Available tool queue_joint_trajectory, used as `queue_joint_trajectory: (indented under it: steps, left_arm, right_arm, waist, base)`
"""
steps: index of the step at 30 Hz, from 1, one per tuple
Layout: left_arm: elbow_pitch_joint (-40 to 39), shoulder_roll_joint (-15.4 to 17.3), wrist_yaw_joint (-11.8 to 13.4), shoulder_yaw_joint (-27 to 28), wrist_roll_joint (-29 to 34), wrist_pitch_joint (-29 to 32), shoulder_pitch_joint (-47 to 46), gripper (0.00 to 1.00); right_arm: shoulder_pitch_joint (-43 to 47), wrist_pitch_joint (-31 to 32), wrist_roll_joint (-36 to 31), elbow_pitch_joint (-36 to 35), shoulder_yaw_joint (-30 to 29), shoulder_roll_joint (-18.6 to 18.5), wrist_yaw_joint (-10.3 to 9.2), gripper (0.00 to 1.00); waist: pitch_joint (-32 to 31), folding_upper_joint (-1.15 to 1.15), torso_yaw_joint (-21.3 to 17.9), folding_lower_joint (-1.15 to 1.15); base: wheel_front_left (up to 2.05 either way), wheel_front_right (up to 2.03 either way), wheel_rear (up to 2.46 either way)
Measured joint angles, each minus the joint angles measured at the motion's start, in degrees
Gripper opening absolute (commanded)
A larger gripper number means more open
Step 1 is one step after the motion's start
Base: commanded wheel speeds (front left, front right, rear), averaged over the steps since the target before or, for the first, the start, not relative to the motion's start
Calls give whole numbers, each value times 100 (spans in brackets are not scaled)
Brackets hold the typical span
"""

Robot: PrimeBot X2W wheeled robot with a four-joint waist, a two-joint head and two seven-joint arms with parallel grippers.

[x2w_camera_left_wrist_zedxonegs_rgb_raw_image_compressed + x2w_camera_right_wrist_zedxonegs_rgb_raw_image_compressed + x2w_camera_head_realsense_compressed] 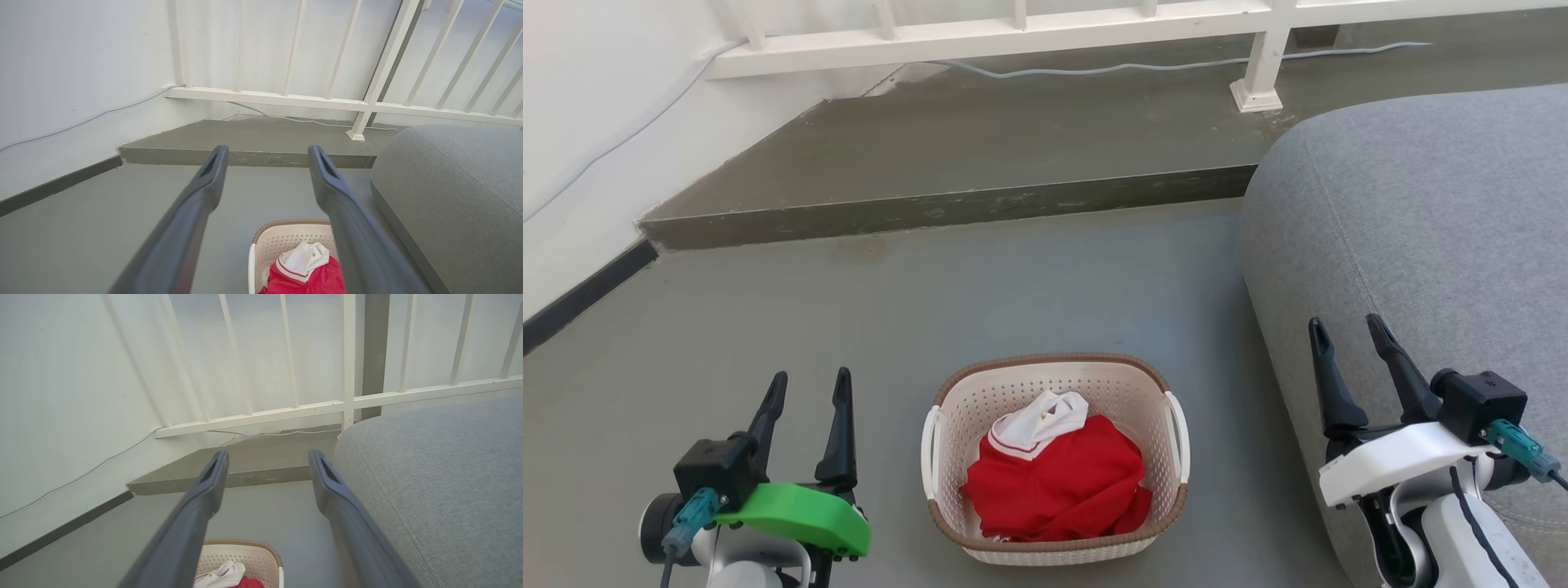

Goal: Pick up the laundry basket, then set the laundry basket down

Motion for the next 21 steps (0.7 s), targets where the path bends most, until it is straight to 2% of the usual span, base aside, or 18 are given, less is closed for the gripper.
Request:
queue_joint_trajectory:
  steps: [4,5,13,21]
  left_arm:
    - [18,-15,-97,11,5,0,8,100]
    - [36,-23,-122,5,1,1,15,0]
    - [377,-130,-123,-7,-56,58,158,0]
    - [385,-130,-142,112,-634,219,157,0]
  right_arm:
    - [9,0,-43,0,-42,14,24,100]
    - [20,1,-45,20,-43,18,41,0]
    - [321,25,35,364,1,154,43,0]
    - [319,140,570,363,-104,163,51,0]
  waist:
    - [4,0,5,0]
    - [4,0,6,0]
    - [3,0,8,0]
    - [-11,0,29,0]
  base:
    - [0,0,0]
    - [0,0,0]
    - [0,0,0]
    - [0,0,0]
